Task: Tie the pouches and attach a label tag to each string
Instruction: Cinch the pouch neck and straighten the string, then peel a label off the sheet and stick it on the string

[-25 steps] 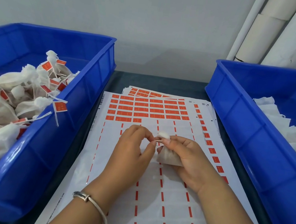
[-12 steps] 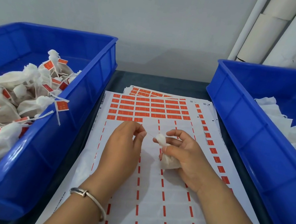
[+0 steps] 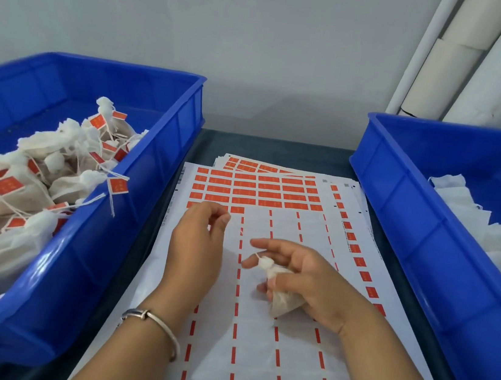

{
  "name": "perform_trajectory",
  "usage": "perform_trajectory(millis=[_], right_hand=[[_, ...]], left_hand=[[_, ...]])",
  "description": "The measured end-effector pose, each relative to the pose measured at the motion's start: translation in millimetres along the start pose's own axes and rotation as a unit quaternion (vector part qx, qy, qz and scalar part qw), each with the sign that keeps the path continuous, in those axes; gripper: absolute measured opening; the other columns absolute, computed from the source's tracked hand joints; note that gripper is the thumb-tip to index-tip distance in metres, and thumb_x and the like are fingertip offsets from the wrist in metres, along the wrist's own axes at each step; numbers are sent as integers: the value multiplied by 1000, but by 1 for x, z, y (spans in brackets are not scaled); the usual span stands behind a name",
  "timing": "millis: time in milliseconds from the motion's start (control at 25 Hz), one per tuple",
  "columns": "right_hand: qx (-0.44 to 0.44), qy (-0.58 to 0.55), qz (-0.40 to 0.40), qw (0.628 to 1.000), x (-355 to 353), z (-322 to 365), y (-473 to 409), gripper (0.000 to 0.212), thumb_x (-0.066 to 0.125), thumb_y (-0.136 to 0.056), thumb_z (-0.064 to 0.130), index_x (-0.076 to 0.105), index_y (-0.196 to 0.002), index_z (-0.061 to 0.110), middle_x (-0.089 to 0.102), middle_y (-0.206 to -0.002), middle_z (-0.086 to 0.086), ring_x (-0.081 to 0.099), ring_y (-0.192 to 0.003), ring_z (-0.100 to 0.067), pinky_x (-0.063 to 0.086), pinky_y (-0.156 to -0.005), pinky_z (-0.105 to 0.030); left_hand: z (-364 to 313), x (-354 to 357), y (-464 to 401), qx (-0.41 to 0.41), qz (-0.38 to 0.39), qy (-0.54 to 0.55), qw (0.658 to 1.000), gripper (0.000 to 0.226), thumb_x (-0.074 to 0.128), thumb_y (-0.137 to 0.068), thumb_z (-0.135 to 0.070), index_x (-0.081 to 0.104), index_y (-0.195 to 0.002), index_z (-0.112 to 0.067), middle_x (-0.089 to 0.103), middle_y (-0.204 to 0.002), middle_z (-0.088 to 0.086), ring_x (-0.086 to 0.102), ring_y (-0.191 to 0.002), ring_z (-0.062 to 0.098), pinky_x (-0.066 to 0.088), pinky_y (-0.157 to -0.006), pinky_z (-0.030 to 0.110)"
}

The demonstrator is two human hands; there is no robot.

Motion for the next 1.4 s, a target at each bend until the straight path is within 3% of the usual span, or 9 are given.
perform_trajectory(millis=[120,320,400,520,680,800,960,1160,1400], right_hand=[[5,-50,11,999,2,10,3,28,58,-87,44,65,-110,31,72,-101,6,69,-91,-18,54,-80,-24],[-13,-70,13,997,-12,36,6,20,65,-73,33,75,-88,25,69,-76,-3,66,-70,-16,56,-81,-30],[-7,-67,1,998,-18,45,4,15,68,-73,29,76,-84,24,69,-73,-2,64,-65,-13,56,-71,-28],[1,-85,-55,995,-35,59,-6,13,67,-83,17,77,-79,23,67,-67,-3,60,-54,-9,50,-54,-21],[-4,-99,-111,989,-51,67,-29,14,66,-87,15,77,-79,18,65,-65,-4,55,-51,-10,48,-50,-21],[14,-136,-120,983,-49,55,-50,12,66,-87,16,76,-80,17,64,-64,-4,54,-50,-10,48,-50,-22],[47,-189,-140,971,-47,20,-66,19,64,-88,20,77,-75,20,63,-65,-3,55,-50,-10,48,-52,-22],[40,-300,-128,945,-44,-8,-78,12,67,-78,22,77,-77,15,63,-63,-4,54,-49,-11,46,-53,-22],[31,-290,-99,951,-41,-7,-83,13,67,-70,24,77,-75,17,62,-61,-4,54,-49,-9,46,-50,-21]], left_hand=[[-20,-5,7,36,19,4,999,13,55,-92,-28,50,-88,-40,50,-82,-26,50,-78,-5,33,-60,8],[-53,-23,16,115,39,-31,992,23,59,-87,-32,47,-74,-45,52,-79,-27,53,-77,-5,39,-62,10],[-59,-26,8,125,45,-35,990,21,61,-86,-33,49,-73,-45,53,-78,-27,54,-76,-5,38,-62,10],[-51,-17,-22,89,55,-31,994,8,60,-88,-31,60,-90,-39,55,-79,-25,55,-73,-3,38,-60,8],[-11,30,-56,21,142,-127,982,39,59,-90,-32,53,-128,-28,59,-123,-7,59,-103,11,49,-81,25],[14,59,-64,13,179,-178,968,54,64,-83,-47,48,-131,-28,54,-131,-5,55,-112,16,44,-82,26],[26,73,-64,78,189,-242,949,63,57,-80,-61,44,-132,-29,47,-139,-8,47,-122,15,36,-90,25],[37,81,-66,100,191,-281,935,70,47,-85,-62,30,-145,-30,24,-153,-10,21,-142,14,21,-112,36],[37,76,-67,90,187,-260,943,63,50,-86,-58,36,-142,-32,26,-152,-10,25,-140,15,24,-111,35]])
Point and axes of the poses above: each hand's wrist, its own y-axis away from the middle knuckle, its own x-axis out of the palm, z = x × y, the point moved 9 cm from there along -y, towards the middle knuckle
